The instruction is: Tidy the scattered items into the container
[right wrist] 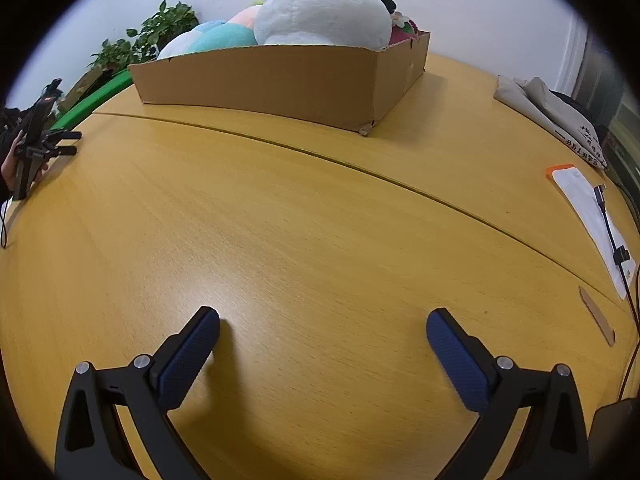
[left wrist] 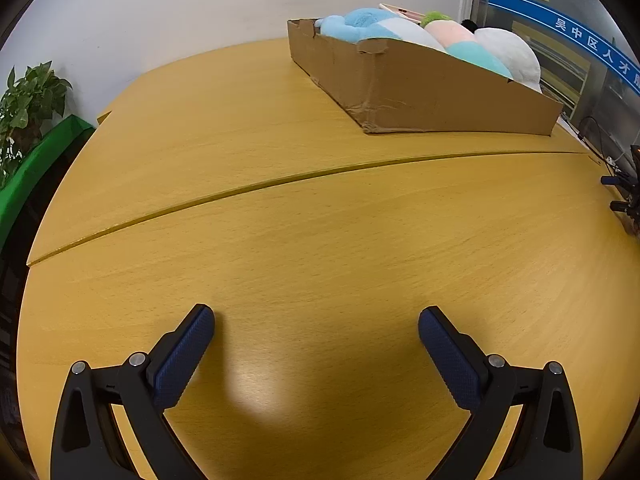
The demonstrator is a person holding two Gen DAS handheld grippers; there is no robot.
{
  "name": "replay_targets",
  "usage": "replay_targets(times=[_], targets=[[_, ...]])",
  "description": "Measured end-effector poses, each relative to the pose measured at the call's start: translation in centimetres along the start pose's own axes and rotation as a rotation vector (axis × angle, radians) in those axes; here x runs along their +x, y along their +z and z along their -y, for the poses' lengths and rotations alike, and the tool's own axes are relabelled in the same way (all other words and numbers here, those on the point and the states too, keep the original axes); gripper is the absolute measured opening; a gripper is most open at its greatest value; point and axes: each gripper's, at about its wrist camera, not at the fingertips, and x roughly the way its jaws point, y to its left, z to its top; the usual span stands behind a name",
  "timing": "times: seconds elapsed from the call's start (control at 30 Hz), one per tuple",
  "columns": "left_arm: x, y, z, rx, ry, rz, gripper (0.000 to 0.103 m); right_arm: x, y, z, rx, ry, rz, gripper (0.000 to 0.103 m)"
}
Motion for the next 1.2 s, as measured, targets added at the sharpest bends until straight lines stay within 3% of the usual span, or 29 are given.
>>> replay_targets(times=[0.2,1.2], targets=[[-0.3,-1.0,0.0,0.017,-0.011,0.006,0.103,0.0,-0.1,2.1,-0.006,0.009,-0.006,0.103],[0.7,-0.6,-0.3,0.016,-0.008,0.005,0.103,0.0,-0.2,2.1,-0.006,0.007,-0.012,0.103]])
